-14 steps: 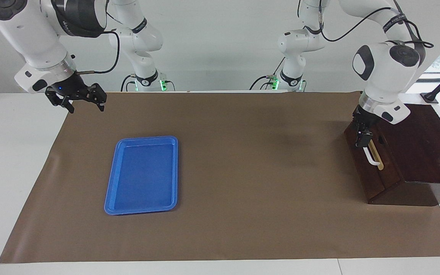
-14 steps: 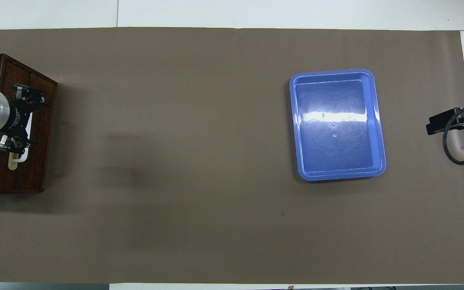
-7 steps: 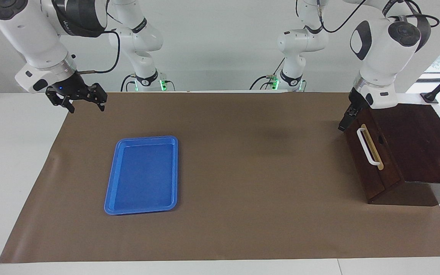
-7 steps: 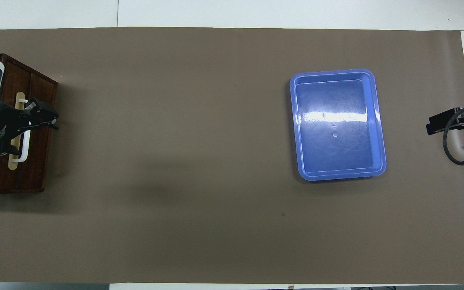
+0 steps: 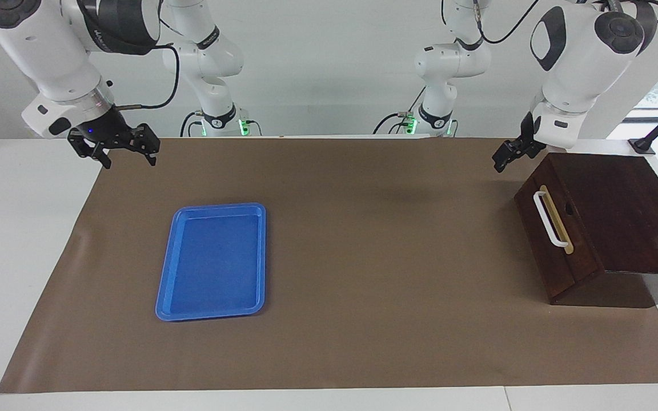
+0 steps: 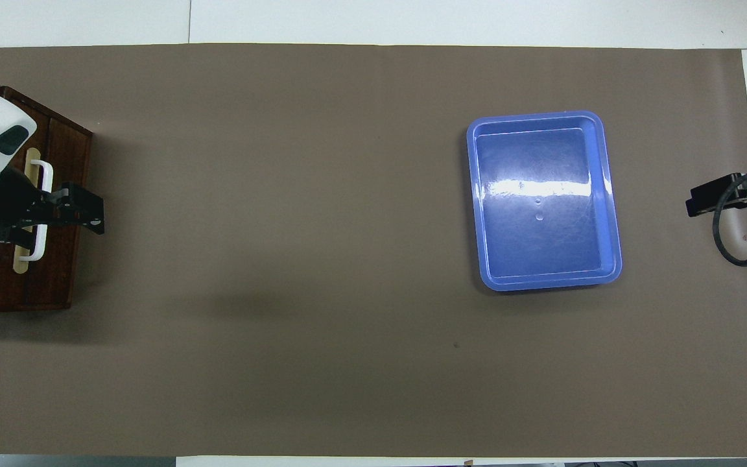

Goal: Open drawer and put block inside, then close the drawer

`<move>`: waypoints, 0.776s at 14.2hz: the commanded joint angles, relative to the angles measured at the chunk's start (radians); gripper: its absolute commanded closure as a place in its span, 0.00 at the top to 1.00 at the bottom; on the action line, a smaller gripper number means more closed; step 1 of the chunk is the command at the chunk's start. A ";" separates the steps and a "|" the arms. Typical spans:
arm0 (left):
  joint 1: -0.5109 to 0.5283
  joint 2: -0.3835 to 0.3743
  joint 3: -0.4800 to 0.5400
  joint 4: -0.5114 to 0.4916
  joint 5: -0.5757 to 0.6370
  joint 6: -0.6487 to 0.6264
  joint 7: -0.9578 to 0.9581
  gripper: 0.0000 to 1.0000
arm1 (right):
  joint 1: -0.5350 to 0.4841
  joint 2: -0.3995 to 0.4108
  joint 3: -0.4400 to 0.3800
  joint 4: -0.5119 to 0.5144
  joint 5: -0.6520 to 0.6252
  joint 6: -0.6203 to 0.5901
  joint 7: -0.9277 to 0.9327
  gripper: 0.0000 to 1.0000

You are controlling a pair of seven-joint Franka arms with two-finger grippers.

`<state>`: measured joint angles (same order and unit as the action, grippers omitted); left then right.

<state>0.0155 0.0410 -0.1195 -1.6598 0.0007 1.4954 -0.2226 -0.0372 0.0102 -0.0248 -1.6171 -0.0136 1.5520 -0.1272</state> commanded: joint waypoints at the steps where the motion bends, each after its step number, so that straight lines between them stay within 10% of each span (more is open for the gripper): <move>1: -0.029 0.045 0.017 0.061 -0.013 -0.031 0.066 1.00 | -0.009 -0.010 0.009 -0.007 -0.017 0.006 -0.019 1.00; 11: -0.077 0.031 0.087 0.081 -0.007 -0.014 0.143 1.00 | -0.009 -0.013 0.009 -0.014 -0.012 0.008 -0.019 1.00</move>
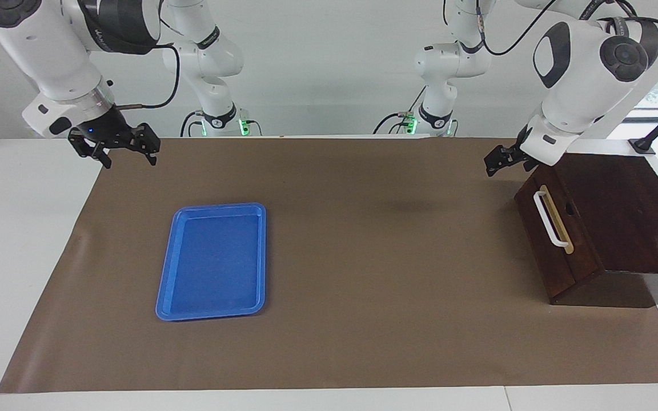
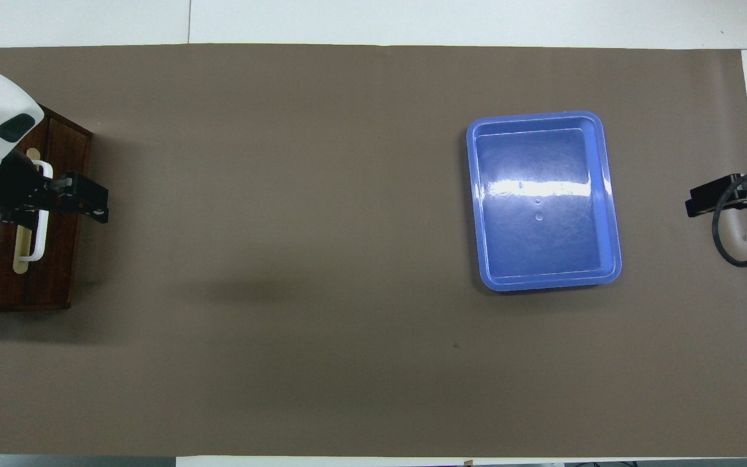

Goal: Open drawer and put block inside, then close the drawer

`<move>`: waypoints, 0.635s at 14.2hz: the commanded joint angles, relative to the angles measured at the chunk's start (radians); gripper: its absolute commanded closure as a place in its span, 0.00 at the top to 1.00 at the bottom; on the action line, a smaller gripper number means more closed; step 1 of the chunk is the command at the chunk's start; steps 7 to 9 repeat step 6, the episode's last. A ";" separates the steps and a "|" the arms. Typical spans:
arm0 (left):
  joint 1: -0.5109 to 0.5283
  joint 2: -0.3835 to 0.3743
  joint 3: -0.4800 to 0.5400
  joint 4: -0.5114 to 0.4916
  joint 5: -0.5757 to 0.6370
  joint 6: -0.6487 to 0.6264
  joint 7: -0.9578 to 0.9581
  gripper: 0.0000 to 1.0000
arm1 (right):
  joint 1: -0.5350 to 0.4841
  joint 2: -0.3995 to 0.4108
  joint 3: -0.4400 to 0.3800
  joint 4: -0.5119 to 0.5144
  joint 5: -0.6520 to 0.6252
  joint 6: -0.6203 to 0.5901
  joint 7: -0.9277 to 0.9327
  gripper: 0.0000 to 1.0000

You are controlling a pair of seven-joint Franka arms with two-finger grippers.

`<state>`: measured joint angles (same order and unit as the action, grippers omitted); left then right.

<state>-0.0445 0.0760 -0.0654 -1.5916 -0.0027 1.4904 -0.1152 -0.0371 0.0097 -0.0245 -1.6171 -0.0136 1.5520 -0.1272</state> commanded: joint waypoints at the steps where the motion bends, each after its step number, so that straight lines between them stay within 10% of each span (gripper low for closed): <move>1: -0.017 -0.008 0.035 0.004 -0.003 0.008 0.035 1.00 | -0.009 -0.013 0.009 -0.014 -0.012 0.008 -0.019 1.00; 9: -0.006 -0.018 0.030 0.013 -0.008 -0.006 0.040 1.00 | -0.009 -0.013 0.009 -0.014 -0.012 0.011 -0.020 1.00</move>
